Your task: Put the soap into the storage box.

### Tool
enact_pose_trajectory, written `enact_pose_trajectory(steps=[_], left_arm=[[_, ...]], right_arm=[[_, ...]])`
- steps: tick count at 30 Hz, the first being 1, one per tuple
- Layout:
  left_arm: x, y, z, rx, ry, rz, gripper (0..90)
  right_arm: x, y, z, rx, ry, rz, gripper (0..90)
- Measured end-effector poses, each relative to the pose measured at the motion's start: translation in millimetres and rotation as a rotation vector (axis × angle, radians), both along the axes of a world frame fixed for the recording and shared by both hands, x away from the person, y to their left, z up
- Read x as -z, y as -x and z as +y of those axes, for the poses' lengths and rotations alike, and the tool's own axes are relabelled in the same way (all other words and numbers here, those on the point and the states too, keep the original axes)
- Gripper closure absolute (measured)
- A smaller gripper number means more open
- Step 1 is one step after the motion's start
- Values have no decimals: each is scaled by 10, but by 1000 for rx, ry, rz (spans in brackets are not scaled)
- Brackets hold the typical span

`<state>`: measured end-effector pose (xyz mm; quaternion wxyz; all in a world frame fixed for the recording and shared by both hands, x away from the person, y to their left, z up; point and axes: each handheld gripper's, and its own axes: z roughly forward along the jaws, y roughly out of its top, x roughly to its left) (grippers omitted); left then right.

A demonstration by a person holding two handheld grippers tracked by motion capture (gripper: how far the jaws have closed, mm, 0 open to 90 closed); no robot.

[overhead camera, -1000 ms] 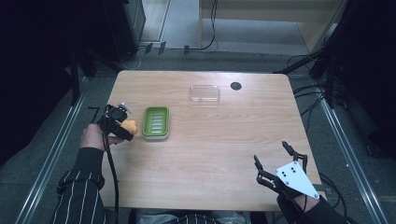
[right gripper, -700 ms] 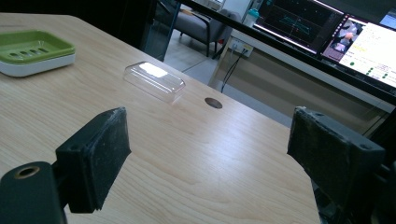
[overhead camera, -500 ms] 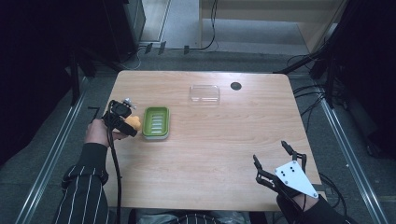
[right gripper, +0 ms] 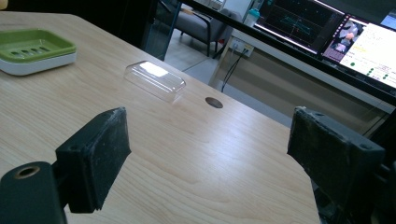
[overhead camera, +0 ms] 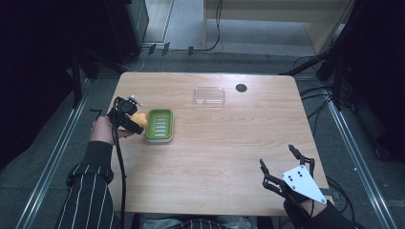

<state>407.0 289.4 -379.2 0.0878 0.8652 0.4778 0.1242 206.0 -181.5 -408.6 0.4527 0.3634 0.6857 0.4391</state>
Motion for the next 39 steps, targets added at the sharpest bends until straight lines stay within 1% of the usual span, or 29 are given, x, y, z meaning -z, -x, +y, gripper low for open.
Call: enact_pose_trajectory(steps=[3, 5, 6, 8, 9, 12, 16, 17, 20, 21, 26, 27, 29, 32, 36, 37, 39], left_arm=[[11, -40, -39, 6, 6, 3, 397], [13, -58, -59, 12, 0, 5, 397], [20, -67, -75, 10, 8, 0, 397], [13, -91, -104, 28, 3, 11, 397], [16, -95, -127, 26, 2, 1, 397], [10, -118, -168, 37, 3, -7, 397], [26, -162, -217, 42, 4, -5, 397], [40, -183, -245, 48, 11, -7, 397], [45, -203, -269, 55, 13, -6, 397], [55, -217, -294, 54, 24, -15, 397], [74, -242, -334, 67, 28, -11, 397], [89, -245, -349, 69, 35, -14, 397], [96, -246, -363, 73, 36, -17, 397], [112, -248, -374, 80, 35, -12, 397], [151, -258, -395, 81, 37, -21, 396], [164, -269, -409, 86, 32, -15, 397], [175, -276, -424, 85, 27, -17, 397]], right_arm=[[0, -5, 8, -1, 1, 3, 134], [-1, -8, 7, -5, 6, 1, 134], [-1, -5, 10, -5, 5, 4, 134], [-1, -4, 8, -3, 2, 4, 134], [-1, -3, 8, -2, 1, 4, 134], [0, -3, 7, -3, 2, 5, 134], [0, -3, 3, -1, -1, 3, 134], [1, -2, 3, -1, 0, 3, 134], [0, -1, 2, 0, 0, 3, 134], [0, -1, 2, 0, 0, 2, 134], [0, -1, 0, 0, 0, 2, 134], [0, -1, -2, 0, 2, 2, 134], [0, 0, -3, 1, 1, 1, 134], [1, 1, -2, 0, 3, 1, 134], [0, 0, -2, 0, 2, 2, 134], [0, 1, -1, 1, 2, 1, 134], [0, 0, 0, 0, 3, 1, 134]])
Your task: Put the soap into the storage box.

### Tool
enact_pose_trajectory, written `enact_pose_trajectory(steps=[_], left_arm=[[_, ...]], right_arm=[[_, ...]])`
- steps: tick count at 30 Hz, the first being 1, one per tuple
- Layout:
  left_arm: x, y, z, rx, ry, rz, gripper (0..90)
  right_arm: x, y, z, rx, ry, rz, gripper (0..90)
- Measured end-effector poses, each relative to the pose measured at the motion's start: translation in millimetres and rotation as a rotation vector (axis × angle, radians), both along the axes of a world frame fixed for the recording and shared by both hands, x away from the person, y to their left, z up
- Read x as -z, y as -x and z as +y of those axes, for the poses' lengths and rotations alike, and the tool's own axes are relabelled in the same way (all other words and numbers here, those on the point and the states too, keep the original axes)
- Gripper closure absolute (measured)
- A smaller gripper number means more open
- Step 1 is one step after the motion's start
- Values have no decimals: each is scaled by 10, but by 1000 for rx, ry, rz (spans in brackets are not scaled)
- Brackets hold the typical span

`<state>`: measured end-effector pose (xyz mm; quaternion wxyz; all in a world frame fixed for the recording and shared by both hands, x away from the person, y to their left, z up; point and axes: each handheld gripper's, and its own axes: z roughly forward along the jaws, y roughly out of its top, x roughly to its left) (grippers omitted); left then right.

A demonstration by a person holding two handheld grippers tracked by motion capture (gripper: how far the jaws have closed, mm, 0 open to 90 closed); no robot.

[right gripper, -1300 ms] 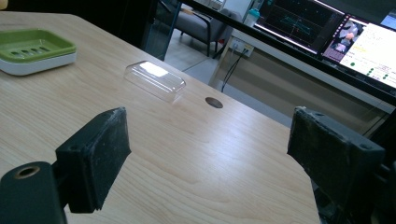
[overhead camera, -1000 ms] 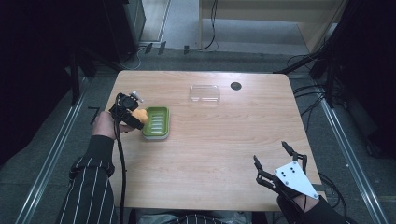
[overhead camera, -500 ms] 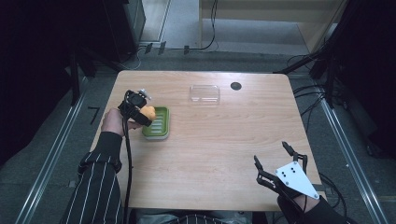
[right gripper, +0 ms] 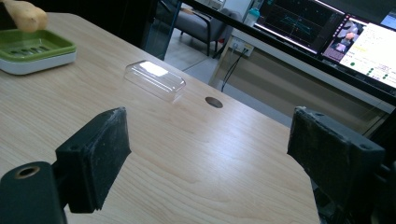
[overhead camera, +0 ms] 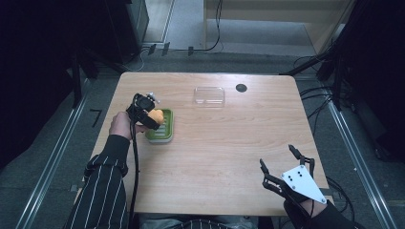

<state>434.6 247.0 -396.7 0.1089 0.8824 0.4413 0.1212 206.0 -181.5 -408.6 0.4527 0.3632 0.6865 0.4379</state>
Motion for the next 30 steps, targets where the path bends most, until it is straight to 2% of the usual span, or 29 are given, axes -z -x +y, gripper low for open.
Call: enact_pose_trajectory(steps=[7, 14, 18, 30], left_arm=[[81, -42, -82, 26, -13, 11, 396], [166, -71, -98, 33, -27, -1, 396], [201, -95, -124, 47, -32, 6, 396], [300, -116, -149, 51, -54, -1, 395]], right_arm=[[0, 0, -3, 1, -1, 0, 134], [0, 3, -8, 0, -2, -2, 134], [-1, 3, -4, -1, 0, -1, 135], [0, 5, -9, 3, -3, -1, 134]])
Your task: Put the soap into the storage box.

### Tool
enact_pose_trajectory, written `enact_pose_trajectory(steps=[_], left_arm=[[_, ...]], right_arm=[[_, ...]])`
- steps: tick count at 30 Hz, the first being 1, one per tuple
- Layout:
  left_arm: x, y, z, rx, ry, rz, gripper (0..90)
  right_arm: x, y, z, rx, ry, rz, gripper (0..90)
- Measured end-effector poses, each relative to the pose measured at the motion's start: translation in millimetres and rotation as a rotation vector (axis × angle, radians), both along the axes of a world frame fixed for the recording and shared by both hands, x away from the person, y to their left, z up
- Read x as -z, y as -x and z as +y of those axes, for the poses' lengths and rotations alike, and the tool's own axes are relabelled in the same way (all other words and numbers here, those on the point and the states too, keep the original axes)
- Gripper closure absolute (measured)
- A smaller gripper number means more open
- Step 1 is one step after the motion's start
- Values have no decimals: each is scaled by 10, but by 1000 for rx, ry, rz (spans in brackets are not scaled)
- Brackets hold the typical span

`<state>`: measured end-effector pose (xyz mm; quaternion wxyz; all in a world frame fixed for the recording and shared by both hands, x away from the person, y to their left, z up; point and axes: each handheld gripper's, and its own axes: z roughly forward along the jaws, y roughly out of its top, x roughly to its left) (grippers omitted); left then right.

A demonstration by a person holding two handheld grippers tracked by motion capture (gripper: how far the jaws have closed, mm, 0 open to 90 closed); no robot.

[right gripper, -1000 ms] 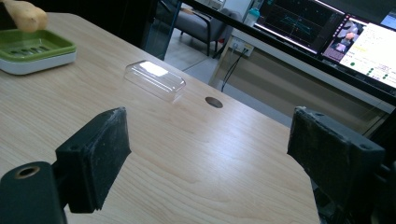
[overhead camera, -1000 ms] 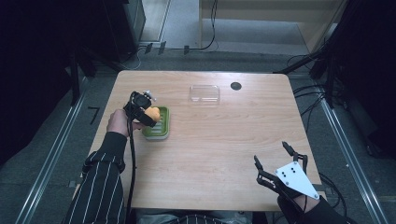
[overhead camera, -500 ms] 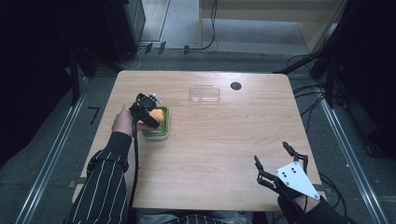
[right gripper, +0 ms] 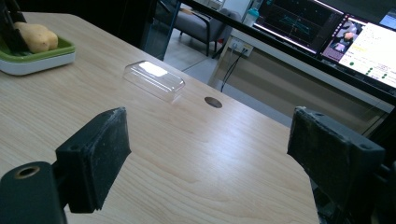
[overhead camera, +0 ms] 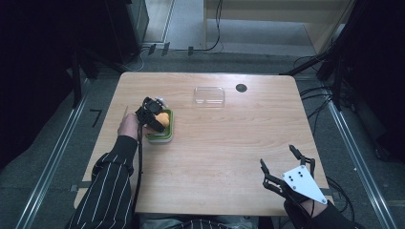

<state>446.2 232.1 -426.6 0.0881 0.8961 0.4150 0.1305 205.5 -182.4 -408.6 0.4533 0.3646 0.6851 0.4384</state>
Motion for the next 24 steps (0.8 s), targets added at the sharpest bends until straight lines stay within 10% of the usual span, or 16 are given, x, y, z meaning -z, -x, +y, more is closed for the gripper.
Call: enact_pose_trajectory(steps=[24], left_arm=[[123, 0, -49, 56, -55, -6, 388]], right_arm=[[0, 1, -1, -1, 1, 0, 134]])
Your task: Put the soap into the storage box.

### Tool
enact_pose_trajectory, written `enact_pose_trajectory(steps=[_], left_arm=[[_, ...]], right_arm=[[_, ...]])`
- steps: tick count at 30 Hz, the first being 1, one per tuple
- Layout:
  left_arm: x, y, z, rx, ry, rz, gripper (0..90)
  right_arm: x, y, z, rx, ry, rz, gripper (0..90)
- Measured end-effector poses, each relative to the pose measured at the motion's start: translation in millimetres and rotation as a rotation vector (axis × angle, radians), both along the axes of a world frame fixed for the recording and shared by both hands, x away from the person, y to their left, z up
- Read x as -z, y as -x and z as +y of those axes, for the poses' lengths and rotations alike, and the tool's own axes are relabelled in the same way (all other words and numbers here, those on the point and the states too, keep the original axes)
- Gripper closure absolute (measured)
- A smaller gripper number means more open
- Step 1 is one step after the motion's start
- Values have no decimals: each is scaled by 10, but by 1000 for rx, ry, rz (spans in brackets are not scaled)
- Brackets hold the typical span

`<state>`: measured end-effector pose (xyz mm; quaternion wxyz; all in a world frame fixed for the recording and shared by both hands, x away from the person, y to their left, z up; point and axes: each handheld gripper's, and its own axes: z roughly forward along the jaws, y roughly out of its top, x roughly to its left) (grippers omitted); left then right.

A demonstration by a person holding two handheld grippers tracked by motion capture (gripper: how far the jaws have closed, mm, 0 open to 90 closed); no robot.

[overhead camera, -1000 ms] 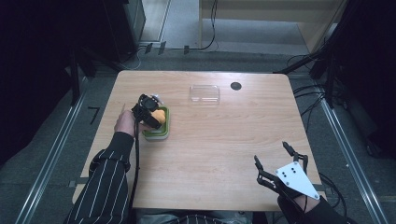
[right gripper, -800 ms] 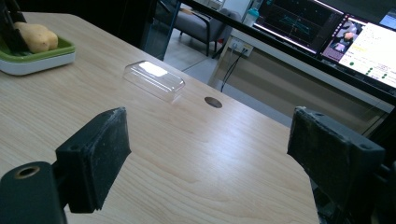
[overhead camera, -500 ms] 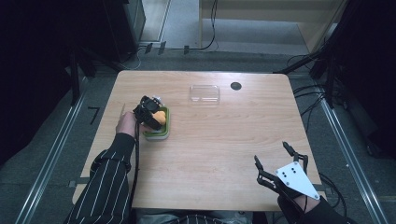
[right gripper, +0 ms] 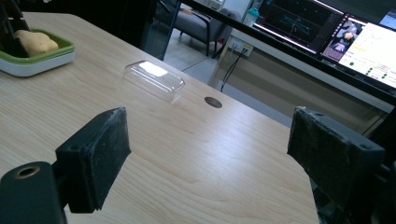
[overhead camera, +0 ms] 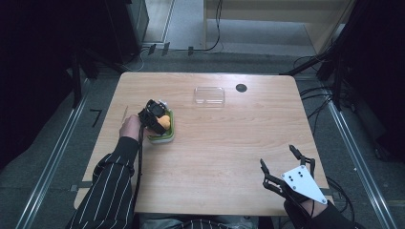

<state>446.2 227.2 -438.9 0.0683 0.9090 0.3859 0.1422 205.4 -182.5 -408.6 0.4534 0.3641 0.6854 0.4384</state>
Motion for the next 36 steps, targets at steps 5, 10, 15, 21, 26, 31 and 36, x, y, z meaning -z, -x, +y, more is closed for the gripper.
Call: enact_pose_trajectory(steps=[5, 10, 15, 21, 26, 31, 36], left_arm=[[0, -1, 8, 7, 2, 1, 384], [-9, -2, 24, 6, 29, 8, 331], [-63, 4, 43, -10, 51, -4, 279], [-122, 24, 43, -42, 75, 21, 178], [-197, 70, 85, -90, 69, 58, 69], [-239, 131, 111, -113, 53, 85, 13], [-277, 236, 116, -128, 31, 132, 0]], right_arm=[[0, 0, -1, 0, 0, 0, 135], [0, -1, 0, 0, 0, 0, 135], [0, -1, 3, -1, 0, 0, 134], [-1, 0, 0, 3, -5, -1, 134], [-1, 2, -5, 6, -9, -3, 134], [0, 2, -4, 6, -10, -1, 134], [-2, 1, -3, 5, -9, -3, 134]])
